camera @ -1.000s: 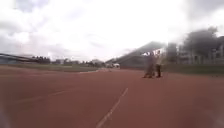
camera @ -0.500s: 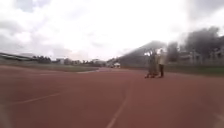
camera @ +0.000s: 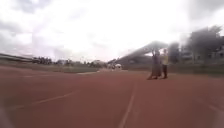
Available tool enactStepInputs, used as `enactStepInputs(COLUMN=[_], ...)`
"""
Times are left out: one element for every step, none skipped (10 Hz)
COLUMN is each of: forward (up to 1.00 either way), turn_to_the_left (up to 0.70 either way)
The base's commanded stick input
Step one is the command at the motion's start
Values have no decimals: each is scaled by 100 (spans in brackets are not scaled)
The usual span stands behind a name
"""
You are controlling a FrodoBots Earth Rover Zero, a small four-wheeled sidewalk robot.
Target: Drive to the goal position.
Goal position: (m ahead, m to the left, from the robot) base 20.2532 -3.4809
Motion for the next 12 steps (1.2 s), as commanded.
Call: enactStepInputs(forward=[70, 70, 70, 70, 70, 70, 70, 70, 70, 70, 70, 70], turn_to_the_left=[0, 0, 0, 0, 0, 0, 0, 0, 0, 0, 0, 0])
